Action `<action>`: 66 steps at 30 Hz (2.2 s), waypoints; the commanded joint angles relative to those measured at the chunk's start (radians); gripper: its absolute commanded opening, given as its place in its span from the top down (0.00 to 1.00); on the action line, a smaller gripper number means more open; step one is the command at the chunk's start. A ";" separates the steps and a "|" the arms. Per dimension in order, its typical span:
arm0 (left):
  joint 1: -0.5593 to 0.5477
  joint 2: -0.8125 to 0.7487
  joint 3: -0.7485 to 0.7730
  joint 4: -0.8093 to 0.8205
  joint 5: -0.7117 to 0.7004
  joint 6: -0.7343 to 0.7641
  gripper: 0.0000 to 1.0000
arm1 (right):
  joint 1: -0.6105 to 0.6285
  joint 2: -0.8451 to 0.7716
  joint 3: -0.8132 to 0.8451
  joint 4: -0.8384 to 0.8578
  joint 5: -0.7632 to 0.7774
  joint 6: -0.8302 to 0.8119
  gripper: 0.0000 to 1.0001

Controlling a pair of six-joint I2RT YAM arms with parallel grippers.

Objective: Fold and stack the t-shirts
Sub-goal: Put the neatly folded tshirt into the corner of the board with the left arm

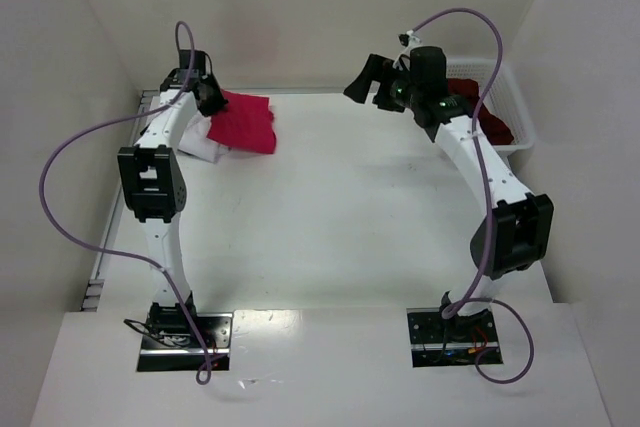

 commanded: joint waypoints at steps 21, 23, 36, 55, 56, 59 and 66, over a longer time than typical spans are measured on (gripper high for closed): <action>0.226 0.334 0.982 -0.490 0.081 0.152 1.00 | 0.010 -0.148 -0.318 -0.018 0.018 0.032 0.00; 0.226 0.325 0.961 -0.490 0.070 0.161 1.00 | 0.010 -0.148 -0.318 -0.018 0.027 0.023 0.00; 0.244 0.362 0.945 -0.610 -0.065 0.097 0.05 | 0.010 -0.139 -0.327 -0.018 0.036 0.014 0.00; 0.294 -0.325 0.436 -0.491 0.156 0.214 0.01 | -0.114 -0.352 -0.484 0.154 0.115 0.121 0.00; 0.294 -0.435 0.366 -0.462 0.171 0.214 0.01 | -0.123 -0.390 -0.523 0.209 0.106 0.131 0.00; 0.294 -0.673 0.000 -0.279 0.269 0.214 0.01 | -0.136 -0.455 -0.582 0.287 0.135 0.141 0.00; 0.280 -0.962 -0.649 0.030 0.453 0.142 0.01 | -0.136 -0.504 -0.548 0.236 0.027 0.037 0.00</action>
